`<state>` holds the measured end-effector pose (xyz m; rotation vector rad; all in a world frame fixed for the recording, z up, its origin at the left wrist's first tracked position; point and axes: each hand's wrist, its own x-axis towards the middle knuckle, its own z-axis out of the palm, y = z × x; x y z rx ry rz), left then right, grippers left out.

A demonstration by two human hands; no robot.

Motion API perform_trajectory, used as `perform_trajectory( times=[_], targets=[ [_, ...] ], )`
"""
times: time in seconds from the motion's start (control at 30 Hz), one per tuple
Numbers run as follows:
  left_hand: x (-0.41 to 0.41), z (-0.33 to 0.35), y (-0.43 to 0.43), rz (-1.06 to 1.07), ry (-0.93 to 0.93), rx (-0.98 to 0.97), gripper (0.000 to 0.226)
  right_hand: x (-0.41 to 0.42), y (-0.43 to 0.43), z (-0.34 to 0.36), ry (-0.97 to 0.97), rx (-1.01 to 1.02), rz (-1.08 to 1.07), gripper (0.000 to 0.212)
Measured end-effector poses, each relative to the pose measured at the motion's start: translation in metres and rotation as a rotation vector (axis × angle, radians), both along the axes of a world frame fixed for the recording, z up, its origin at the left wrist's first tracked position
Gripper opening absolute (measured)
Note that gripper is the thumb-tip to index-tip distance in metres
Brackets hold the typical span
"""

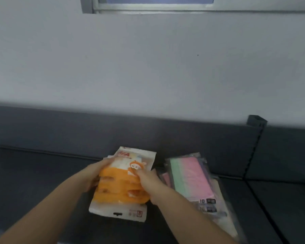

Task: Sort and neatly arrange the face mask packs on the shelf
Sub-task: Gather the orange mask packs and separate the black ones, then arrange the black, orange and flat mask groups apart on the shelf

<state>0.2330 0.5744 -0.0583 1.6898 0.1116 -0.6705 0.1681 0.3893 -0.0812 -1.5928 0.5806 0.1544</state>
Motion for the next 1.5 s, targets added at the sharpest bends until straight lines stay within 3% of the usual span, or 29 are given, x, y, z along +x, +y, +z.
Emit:
perform_trajectory(
  times=[0.1,0.23,0.3,0.37,0.5,0.63,0.77,1.0,1.23,1.5],
  targets=[
    [0.011,0.002,0.003,0.015,-0.053,-0.087,0.048,-0.008,0.006,0.009,-0.021,0.088,-0.04,0.099],
    [0.018,0.001,0.019,-0.046,-0.078,-0.155,0.051,-0.01,0.01,0.014,-0.127,0.244,-0.032,0.1],
    [0.02,-0.002,0.028,0.007,-0.146,-0.005,0.055,-0.012,0.015,0.015,-0.177,0.35,-0.032,0.099],
    [0.022,-0.004,0.032,0.101,-0.271,0.153,0.075,-0.015,0.018,0.018,-0.232,0.366,-0.023,0.092],
    [0.015,0.02,0.021,0.17,-0.544,0.3,0.074,-0.022,0.012,0.044,-0.335,0.191,-0.007,0.077],
    [-0.004,0.053,-0.02,0.02,-0.768,0.335,0.06,-0.032,-0.026,0.068,-0.366,-0.109,0.002,0.06],
    [-0.025,0.076,-0.092,-0.194,-0.873,0.313,0.051,-0.056,-0.093,0.083,-0.389,-0.379,-0.035,0.046],
    [-0.072,0.073,-0.226,-0.46,-0.91,0.425,0.072,-0.127,-0.22,0.083,-0.263,-0.751,-0.036,0.056],
    [-0.126,0.055,-0.357,-0.514,-0.896,0.494,0.062,-0.19,-0.344,0.072,-0.188,-0.828,0.007,0.061],
    [-0.185,0.035,-0.479,-0.614,-0.9,0.629,0.074,-0.244,-0.467,0.065,-0.058,-1.064,0.131,0.064]
  ],
)
